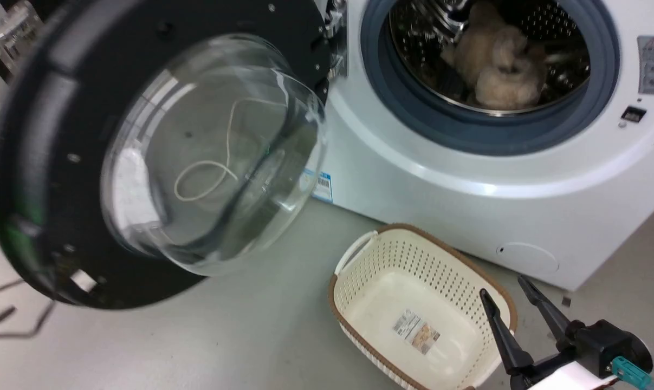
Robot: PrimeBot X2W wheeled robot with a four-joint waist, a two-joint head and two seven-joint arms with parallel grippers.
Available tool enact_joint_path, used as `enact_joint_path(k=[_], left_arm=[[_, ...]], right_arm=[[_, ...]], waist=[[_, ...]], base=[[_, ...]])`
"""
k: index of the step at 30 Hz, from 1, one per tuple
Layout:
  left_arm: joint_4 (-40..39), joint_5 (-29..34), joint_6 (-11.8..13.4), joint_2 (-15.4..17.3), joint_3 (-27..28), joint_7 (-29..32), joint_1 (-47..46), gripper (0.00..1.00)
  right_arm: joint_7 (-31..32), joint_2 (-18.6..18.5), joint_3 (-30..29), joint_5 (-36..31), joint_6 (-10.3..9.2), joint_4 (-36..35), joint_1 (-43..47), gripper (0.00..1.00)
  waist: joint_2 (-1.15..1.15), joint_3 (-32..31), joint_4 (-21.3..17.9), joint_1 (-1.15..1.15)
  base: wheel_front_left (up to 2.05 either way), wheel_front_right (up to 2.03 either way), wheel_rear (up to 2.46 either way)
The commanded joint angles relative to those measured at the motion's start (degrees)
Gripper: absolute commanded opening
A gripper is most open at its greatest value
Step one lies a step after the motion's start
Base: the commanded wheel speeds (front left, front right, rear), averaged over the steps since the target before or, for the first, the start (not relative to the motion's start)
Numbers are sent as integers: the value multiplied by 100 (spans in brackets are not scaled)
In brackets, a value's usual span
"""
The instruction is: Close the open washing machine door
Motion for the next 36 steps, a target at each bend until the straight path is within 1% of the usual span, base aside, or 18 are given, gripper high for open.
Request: enact_joint_path(k=[1, 2, 4, 5, 7, 8, 9, 10, 11, 12, 13, 14, 18, 19, 22, 27, 31, 36], left_arm=[[-25, -49, -47, -138, -84, 100, 119, 0], [-217, -187, -125, -229, -144, 341, 251, 0], [-319, -260, -147, -287, -155, 436, 317, 0], [-547, -348, -182, -411, -252, 638, 484, 0], [-661, -385, -196, -464, -306, 746, 576, 0], [-880, -463, -208, -588, -410, 929, 734, 0], [-880, -463, -208, -588, -410, 929, 734, 0], [-1113, -496, -214, -708, -549, 1094, 902, 0], [-1113, -496, -214, -708, -549, 1094, 902, 0], [-1236, -518, -204, -784, -614, 1165, 986, 0], [-1470, -574, -197, -925, -722, 1288, 1147, 0], [-1470, -574, -197, -925, -722, 1288, 1147, 0], [-1851, -708, -181, -1394, -973, 1383, 1438, 0], [-2054, -746, -205, -1672, -1237, 1368, 1700, 0], [-2184, -809, -210, -1835, -1547, 1248, 1980, 0], [-2170, -983, -300, -1913, -2130, 737, 2338, 0], [-2078, -1602, -328, -1918, -2818, 98, 2432, 0], [-1874, -2247, -411, -1920, -3584, -760, 2283, 0]], right_arm=[[-25, 39, -13, 15, 5, 19, -4, 100], [-25, 102, -65, -5, 5, 40, 5, 100], [-25, 138, -100, -34, 5, 56, 11, 100], [-25, 224, -157, -85, 5, 95, 32, 100], [-25, 276, -199, -107, 5, 105, 46, 100], [-25, 368, -290, -151, 5, 126, 75, 100], [-25, 368, -290, -151, 5, 126, 75, 100], [-25, 440, -369, -196, 5, 152, 89, 100], [-25, 440, -369, -196, 5, 152, 89, 100], [-25, 473, -415, -216, 5, 158, 91, 100], [-25, 523, -515, -251, 5, 164, 85, 100], [-25, 523, -515, -251, 5, 164, 85, 100], [-25, 578, -726, -309, 5, 170, 86, 100], [-25, 579, -779, -357, 5, 183, 79, 100], [-25, 560, -823, -375, 5, 184, 49, 100], [-25, 502, -899, -387, 5, 169, 4, 100], [-25, 391, -940, -356, 5, 152, -17, 100], [-25, 265, -955, -275, 5, 139, -92, 100]], waist=[[0, -74, 18, 0], [0, -169, 36, 0], [0, -218, 37, 0], [0, -338, 48, 0], [0, -392, 55, 0], [0, -489, 70, 0], [0, -489, 70, 0], [0, -575, 62, 0], [0, -575, 62, 0], [0, -609, 50, 0], [0, -650, 9, 0], [0, -650, 9, 0], [0, -695, -111, 0], [0, -710, -284, 0], [0, -687, -539, 0], [0, -579, -1086, 0], [0, -417, -1556, 0], [0, -169, -2170, 0]], base=[[0, 0, 0], [0, 0, 0], [0, 0, 0], [0, 0, 0], [0, 0, 0], [0, 0, 0], [0, 0, 0], [0, 0, 0], [0, 0, 0], [0, 0, 0], [0, 0, 0], [0, 0, 0], [0, 0, 0], [0, 0, 0], [0, 0, 0], [0, 0, 0], [0, 0, 0], [0, 0, 0]])
